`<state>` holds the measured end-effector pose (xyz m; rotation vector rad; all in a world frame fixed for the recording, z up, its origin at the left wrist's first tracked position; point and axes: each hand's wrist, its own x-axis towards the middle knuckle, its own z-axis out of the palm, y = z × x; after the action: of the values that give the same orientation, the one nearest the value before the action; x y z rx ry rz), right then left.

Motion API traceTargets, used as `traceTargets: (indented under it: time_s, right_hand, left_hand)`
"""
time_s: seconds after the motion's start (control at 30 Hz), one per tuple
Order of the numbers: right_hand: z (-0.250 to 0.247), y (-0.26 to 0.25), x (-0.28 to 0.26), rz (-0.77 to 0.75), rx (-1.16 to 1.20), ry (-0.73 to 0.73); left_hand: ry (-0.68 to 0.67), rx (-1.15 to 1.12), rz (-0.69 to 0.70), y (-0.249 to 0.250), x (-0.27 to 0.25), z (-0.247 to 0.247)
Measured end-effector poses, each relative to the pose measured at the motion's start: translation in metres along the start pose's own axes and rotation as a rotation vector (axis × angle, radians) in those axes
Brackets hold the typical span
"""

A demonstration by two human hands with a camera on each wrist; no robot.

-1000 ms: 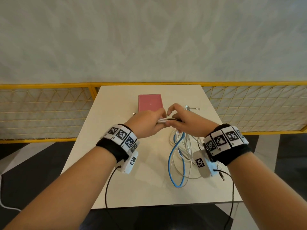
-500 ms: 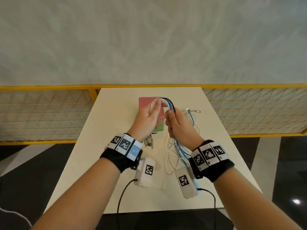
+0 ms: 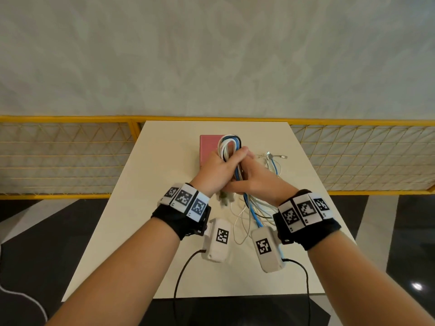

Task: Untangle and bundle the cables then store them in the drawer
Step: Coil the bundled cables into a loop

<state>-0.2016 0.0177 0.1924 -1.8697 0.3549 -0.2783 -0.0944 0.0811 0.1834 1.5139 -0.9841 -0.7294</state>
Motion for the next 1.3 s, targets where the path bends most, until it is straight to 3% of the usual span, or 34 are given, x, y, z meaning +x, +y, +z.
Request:
traceTargets:
  time_s: [0.13,0.3,0.37,0.47,0.53,0.63,0.73,0.87,1.03,1.17,1.3]
  right_hand:
    - [0.008,0.004,0.011,-0.064,-0.093,0.147]
    - [0.01,-0.001,0.013,-0.165,-0.075,0.162]
    - [0.01,-0.003,0.012,-0.178,-0.072,0.144]
    - [0.012,-0.005,0.011,-0.158,-0.112,0.11]
    - [0.013,-0.007,0.009,-0.159,-0.087,0.089]
    - [0.014,-0.007,0.009,-0.124,-0.017,0.097]
    - [0.009,0.001,0.01,-0.061,-0.106,0.165]
    - [0.003,0.021,0.005,0.049,-0.344,0.253]
    - [0.014,0.04,0.003,0.034,-0.379,0.2]
    - [0.004,0.052,0.001,0.18,-0.44,0.134]
    - [-0.014,0.052,0.001,0.222,-0.475,0.284]
  left_hand:
    - [0.108,0.07,-0.041,0.004,0.003,0.008]
    - [0.122,0.164,0.051,0.013,-0.003,0.0]
    - [0.065,0.151,0.105,0.017,-0.005,-0.009]
    - [-0.123,0.04,0.138,0.01,-0.005,-0.015]
    - [-0.057,0.022,0.178,0.006,-0.009,-0.013]
    - [0.052,0.027,0.22,0.002,-0.005,-0.011]
    - [0.192,0.017,0.267,0.003,-0.004,-0.01]
    - [0.346,-0.327,0.208,0.017,0.001,-0.019]
    - [0.331,-0.523,0.189,0.029,0.005,-0.024]
    - [0.251,-0.443,0.223,0.032,-0.001,-0.036]
    - [0.24,-0.206,0.178,0.027,-0.009,-0.046]
